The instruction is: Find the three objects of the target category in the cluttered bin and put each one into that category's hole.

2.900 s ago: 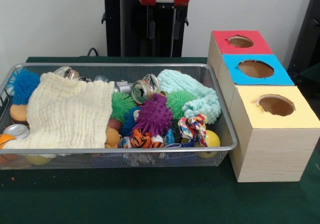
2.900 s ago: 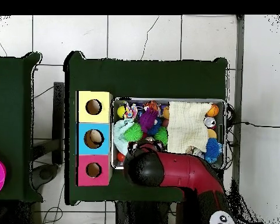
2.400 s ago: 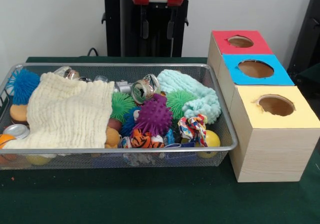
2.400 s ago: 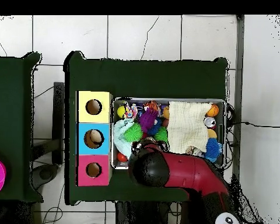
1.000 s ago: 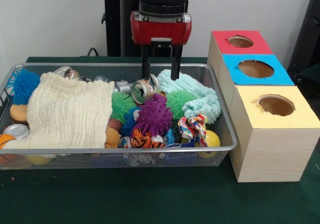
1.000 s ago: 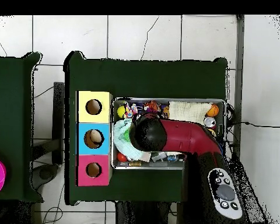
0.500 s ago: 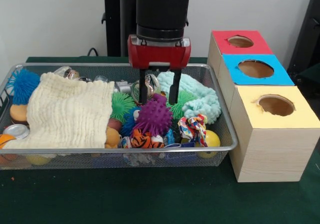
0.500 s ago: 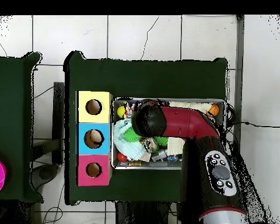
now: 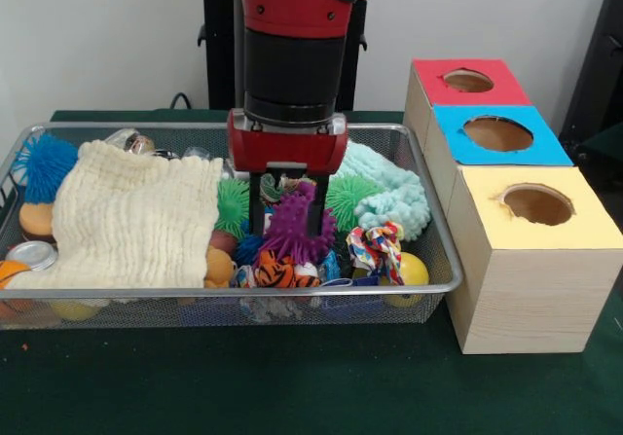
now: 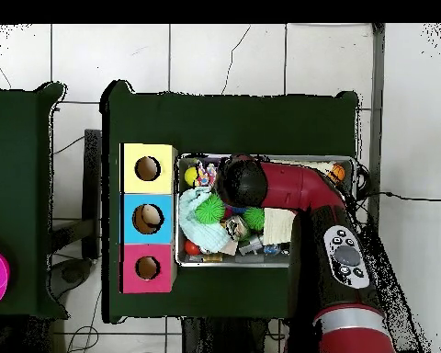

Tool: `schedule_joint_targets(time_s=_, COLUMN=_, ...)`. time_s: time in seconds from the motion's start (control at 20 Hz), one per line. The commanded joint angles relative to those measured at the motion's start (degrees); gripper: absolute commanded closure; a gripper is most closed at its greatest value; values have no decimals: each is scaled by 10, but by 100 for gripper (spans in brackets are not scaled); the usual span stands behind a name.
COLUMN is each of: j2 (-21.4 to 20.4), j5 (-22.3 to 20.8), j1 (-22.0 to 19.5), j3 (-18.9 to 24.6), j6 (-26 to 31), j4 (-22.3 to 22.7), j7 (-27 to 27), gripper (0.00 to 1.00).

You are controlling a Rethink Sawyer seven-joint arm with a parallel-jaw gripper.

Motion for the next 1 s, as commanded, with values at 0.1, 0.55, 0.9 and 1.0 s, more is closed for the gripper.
schedule_joint_targets(time_s=0.1, j2=59, j5=-44, j1=-5, j3=-12, j6=-13, j4=-43, j7=27, gripper=0)
schedule_joint_targets(time_s=0.55, j2=93, j5=-38, j1=-12, j3=5, j6=-16, j4=-52, j7=13, gripper=0)
schedule_joint_targets(time_s=0.9, j2=101, j5=-29, j1=-8, j3=14, j6=-15, j4=-45, j7=19, gripper=0)
schedule_joint_targets(time_s=1.0, j2=106, j5=-28, j1=-7, j3=16, j6=-18, j4=-46, j7=20, gripper=0)
